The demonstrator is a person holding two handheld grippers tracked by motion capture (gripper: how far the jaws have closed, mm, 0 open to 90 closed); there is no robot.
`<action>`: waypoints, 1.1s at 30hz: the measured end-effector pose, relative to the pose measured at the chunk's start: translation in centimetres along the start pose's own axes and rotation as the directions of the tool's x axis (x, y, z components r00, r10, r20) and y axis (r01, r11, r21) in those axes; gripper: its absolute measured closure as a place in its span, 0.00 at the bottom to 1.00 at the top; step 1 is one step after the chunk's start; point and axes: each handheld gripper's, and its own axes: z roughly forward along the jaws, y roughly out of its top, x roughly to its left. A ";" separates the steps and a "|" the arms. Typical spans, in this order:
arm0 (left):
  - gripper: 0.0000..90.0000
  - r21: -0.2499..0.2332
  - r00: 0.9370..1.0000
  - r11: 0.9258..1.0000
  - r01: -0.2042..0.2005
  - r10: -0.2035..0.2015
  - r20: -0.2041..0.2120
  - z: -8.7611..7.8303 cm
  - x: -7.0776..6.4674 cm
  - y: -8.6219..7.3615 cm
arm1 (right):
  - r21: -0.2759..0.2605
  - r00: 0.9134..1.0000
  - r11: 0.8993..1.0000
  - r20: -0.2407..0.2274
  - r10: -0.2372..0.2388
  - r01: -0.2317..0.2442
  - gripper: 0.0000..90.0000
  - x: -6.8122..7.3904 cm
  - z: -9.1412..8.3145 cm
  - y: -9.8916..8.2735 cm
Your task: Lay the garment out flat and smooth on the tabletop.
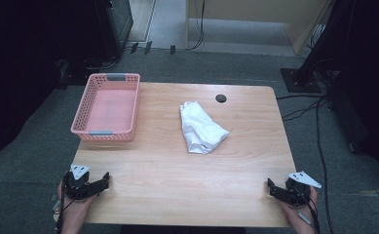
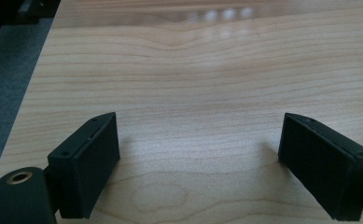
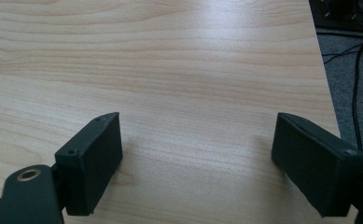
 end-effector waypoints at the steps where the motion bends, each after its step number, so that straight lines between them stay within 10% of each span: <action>1: 0.14 0.000 1.000 1.000 -0.002 0.002 0.001 0.0 0.0 0.0 | 0.001 1.000 1.000 0.000 0.001 -0.001 0.18 0.0 0.0 0.0; 14: 0.14 0.001 1.000 1.000 -0.016 0.016 0.014 0.0 -0.1 0.0 | -0.052 0.995 0.997 -0.082 0.050 -0.054 0.27 0.6 -0.8 0.5; 33: 0.14 0.000 1.000 1.000 -0.017 0.017 0.016 0.0 -0.1 0.0 | -0.129 0.988 0.992 -0.150 -0.025 0.005 0.28 4.8 -0.1 4.8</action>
